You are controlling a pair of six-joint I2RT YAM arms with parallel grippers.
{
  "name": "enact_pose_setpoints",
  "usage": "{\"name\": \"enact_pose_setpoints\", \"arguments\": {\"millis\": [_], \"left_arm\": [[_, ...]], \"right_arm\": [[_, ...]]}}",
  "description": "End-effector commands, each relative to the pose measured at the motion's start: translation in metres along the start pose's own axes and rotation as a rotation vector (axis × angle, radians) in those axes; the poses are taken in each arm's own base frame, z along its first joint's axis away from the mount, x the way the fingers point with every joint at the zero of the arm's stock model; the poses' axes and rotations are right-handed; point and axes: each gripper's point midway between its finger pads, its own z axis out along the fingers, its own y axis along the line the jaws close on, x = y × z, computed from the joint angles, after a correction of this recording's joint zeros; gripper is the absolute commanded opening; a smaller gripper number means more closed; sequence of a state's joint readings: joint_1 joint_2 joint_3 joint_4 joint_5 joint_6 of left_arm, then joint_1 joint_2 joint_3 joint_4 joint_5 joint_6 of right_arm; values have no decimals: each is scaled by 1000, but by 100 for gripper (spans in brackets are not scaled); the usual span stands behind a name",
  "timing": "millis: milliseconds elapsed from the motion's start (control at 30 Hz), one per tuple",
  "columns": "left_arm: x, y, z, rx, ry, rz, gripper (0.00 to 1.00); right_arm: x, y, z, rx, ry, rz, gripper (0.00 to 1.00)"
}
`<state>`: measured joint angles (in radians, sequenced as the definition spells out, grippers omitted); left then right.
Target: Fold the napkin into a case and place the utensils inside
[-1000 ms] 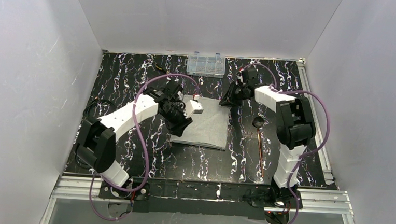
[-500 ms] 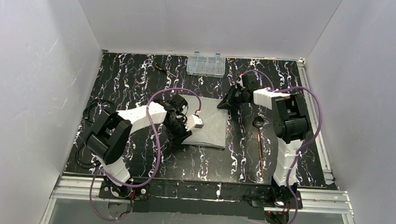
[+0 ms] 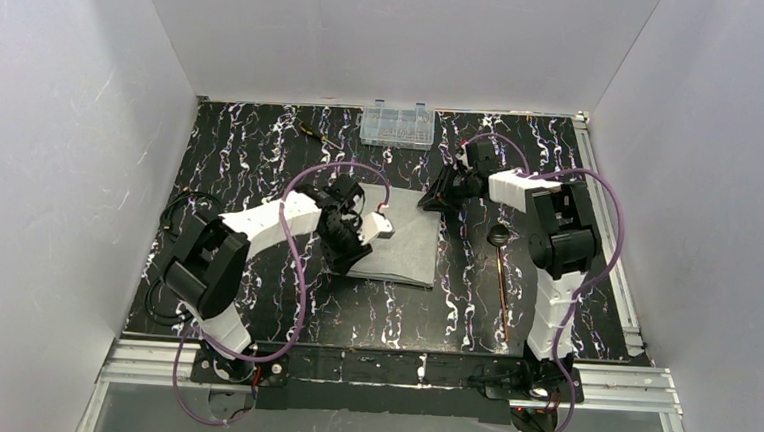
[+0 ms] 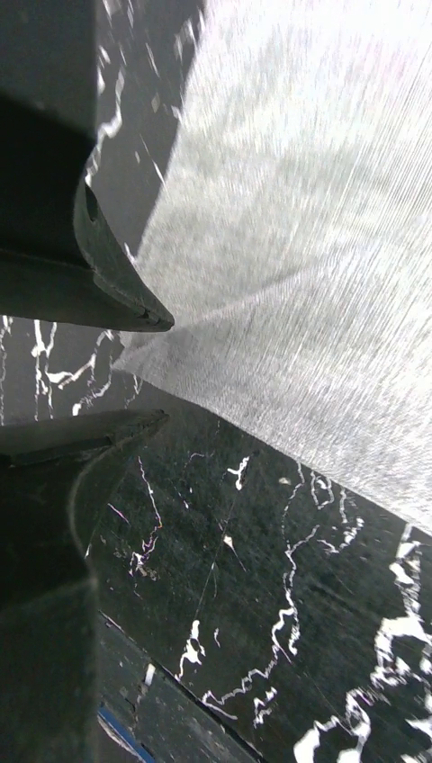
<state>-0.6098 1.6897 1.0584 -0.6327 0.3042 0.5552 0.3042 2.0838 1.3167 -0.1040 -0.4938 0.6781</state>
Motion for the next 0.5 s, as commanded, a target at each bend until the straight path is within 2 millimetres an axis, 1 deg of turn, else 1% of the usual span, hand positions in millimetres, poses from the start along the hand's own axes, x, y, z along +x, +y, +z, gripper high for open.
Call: {"name": "enact_pose_setpoints", "arguments": {"millis": [0,33,100,167,200,267,367,433,467], "left_arm": [[-34,-3,-57,-63,-126,15,38],[-36,-6,-65,-65,-143,28,40],[-32,-12,-75,-62,-149,71,42],[-20,-15,-77,-75,-127,114,43],[-14,-16,-78,-85,-122,140,44],[-5,-18,-77,-99,-118,187,44],[1,-22,-71,-134,-145,284,45],[6,-20,-61,-166,-128,358,45],[8,-16,-54,-185,-111,385,44]], "right_arm": [[-18,27,-34,18,-75,-88,39],[-18,32,-42,26,-93,-115,43],[-15,36,-60,61,-127,-166,52],[-6,38,-76,106,-145,-214,58],[1,39,-88,137,-154,-239,60],[15,34,-103,206,-171,-262,65],[43,22,-120,298,-177,-275,70],[60,11,-131,371,-180,-289,71],[66,6,-137,401,-186,-303,71]]}}
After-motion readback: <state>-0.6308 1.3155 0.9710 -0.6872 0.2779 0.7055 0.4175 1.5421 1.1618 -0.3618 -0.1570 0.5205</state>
